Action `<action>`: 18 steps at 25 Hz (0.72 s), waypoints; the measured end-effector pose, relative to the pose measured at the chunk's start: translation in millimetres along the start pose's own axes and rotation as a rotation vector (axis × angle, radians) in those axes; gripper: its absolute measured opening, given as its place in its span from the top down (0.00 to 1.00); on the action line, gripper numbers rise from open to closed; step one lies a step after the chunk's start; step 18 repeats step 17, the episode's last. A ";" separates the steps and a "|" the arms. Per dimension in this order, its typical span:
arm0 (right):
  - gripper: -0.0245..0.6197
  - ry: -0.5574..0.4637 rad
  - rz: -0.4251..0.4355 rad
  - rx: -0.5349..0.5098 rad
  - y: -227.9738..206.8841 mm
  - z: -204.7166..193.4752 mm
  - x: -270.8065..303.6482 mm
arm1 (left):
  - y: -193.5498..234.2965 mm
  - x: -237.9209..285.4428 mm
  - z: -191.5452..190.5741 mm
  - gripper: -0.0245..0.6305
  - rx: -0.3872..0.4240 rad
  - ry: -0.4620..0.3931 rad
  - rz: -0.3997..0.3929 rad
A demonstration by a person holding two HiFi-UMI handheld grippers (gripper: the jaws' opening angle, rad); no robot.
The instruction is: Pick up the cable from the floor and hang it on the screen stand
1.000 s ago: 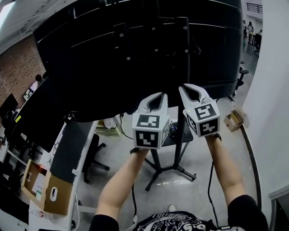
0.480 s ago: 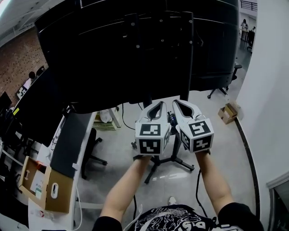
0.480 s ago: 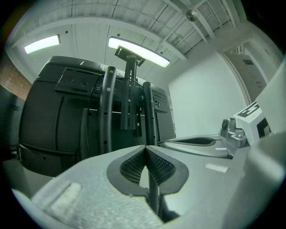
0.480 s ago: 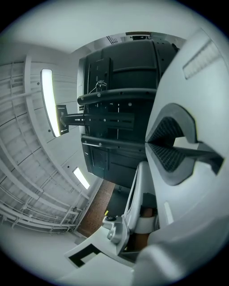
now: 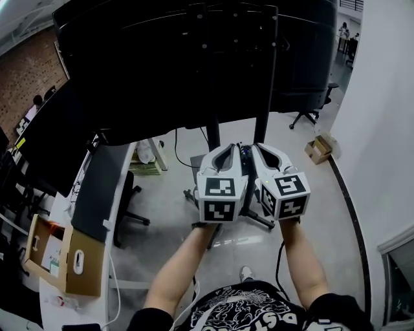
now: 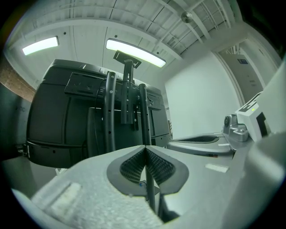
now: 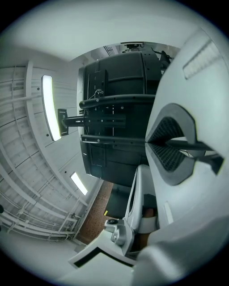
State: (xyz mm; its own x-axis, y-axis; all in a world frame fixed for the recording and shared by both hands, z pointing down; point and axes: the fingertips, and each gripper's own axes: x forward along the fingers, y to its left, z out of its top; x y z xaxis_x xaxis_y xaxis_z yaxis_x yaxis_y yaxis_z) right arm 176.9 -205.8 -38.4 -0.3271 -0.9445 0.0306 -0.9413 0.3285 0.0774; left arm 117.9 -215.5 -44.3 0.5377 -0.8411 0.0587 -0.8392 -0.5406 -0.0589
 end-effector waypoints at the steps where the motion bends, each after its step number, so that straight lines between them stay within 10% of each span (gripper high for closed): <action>1: 0.95 0.006 -0.006 0.002 3.3 -2.2 -4.3 | -1.8 -4.4 -2.7 0.96 -0.004 0.004 -0.006; 18: 0.95 0.069 -0.066 0.009 28.1 -30.0 -53.4 | -29.5 -47.9 -33.6 0.96 -0.020 0.048 -0.080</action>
